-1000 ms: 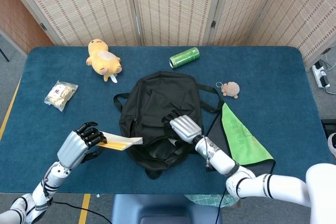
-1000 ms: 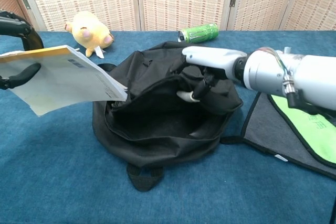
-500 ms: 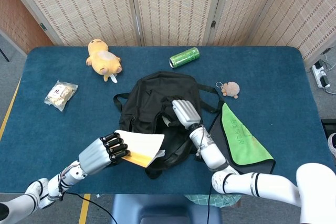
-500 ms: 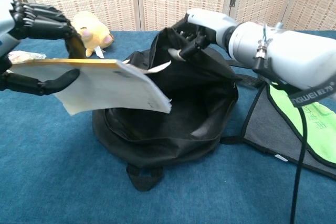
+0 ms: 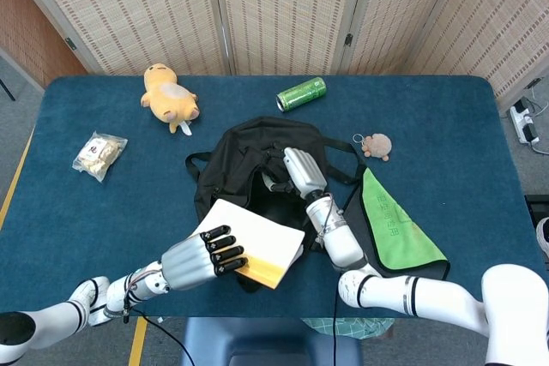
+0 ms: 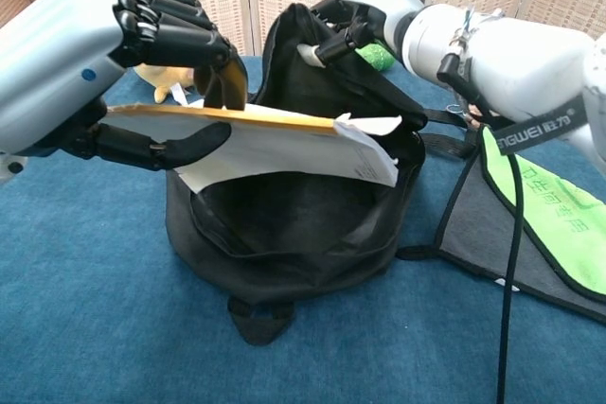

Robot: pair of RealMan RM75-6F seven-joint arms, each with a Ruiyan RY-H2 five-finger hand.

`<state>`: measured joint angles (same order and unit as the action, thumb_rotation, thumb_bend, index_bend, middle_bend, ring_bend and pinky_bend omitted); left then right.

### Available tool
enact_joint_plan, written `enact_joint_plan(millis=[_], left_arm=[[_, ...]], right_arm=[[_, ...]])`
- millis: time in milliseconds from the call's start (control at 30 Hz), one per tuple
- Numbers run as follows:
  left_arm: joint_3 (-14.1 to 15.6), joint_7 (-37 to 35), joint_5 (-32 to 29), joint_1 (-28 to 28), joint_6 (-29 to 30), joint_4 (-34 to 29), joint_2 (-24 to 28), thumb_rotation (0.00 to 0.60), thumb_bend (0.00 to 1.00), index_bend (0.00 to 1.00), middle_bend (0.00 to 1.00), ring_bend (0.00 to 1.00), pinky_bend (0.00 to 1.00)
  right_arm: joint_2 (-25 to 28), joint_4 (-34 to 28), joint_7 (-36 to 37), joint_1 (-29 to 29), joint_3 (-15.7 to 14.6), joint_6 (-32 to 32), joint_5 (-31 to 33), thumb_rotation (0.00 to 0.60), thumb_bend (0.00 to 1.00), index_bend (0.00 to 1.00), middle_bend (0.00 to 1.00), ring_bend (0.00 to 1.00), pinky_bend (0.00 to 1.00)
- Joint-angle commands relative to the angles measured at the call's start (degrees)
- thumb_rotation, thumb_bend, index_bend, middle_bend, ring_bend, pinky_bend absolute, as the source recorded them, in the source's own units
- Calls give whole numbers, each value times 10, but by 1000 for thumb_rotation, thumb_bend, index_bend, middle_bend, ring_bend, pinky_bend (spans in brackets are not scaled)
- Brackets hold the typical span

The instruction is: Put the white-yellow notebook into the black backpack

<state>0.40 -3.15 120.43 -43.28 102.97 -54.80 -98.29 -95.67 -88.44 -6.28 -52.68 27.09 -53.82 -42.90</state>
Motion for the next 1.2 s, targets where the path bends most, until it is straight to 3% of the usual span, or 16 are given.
enact_joint_plan(millis=[33, 400, 600, 767, 967, 1200], left_arm=[[5, 9, 2, -2, -5, -9, 2, 600, 482, 686, 697, 619, 577], [12, 42, 14, -12, -16, -35, -6, 600, 481, 686, 698, 624, 583], [18, 68, 28, -12, -17, -70, 1, 600, 480, 686, 699, 623, 581], [9, 68, 15, -22, -41, -64, -12, 600, 479, 686, 698, 624, 579], [-26, 45, -22, -45, -65, 4, -56, 600, 478, 687, 702, 624, 579], [-50, 28, -68, -67, -88, 150, -124, 600, 479, 697, 711, 625, 581]], right_arm=[[6, 0, 19, -2, 10, 17, 11, 600, 657, 607, 273, 230, 143], [12, 16, 67, -2, 28, 26, 23, 600, 657, 556, 282, 241, 143], [13, 27, 83, -3, 22, 42, 17, 600, 657, 555, 285, 243, 143], [20, 11, 102, 1, 19, 50, -1, 600, 657, 553, 285, 242, 143], [32, -19, 121, 6, 23, 55, -3, 600, 659, 551, 285, 243, 143], [42, -47, 139, 5, 26, 63, 2, 600, 657, 546, 284, 243, 143]])
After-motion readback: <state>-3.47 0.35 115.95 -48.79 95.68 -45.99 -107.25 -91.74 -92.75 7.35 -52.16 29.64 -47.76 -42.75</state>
